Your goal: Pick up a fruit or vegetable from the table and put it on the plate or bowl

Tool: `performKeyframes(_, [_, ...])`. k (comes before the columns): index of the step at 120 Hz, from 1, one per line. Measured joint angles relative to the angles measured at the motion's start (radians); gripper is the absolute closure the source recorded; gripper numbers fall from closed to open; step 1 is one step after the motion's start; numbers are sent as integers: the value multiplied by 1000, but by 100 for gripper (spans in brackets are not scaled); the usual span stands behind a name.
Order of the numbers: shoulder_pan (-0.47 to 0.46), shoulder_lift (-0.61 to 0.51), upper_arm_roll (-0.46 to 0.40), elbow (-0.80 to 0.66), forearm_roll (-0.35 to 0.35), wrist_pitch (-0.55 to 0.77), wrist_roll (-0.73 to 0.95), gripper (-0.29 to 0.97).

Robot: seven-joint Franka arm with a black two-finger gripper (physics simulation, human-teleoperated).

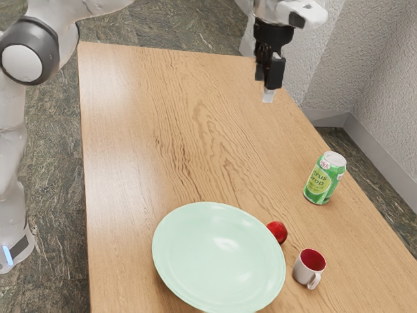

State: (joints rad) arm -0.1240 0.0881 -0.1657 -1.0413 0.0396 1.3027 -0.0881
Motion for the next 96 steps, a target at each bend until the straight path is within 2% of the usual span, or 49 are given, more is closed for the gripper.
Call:
performKeyframes(4, [-2,39,-1,-1,1,-5,-2,1])
performKeyframes(17, [108,148,2,-2,10,26,-8,0])
performKeyframes(42, [148,238,1,-2,59,121,-15,0])
performKeyframes(63, [128,236,-9,-23,63,154,-20,0])
performKeyframes(82, [123,110,-38,-302,44,256,-23,0])
performKeyframes(96, [114,66,-80,-427,34,359,-24,0])
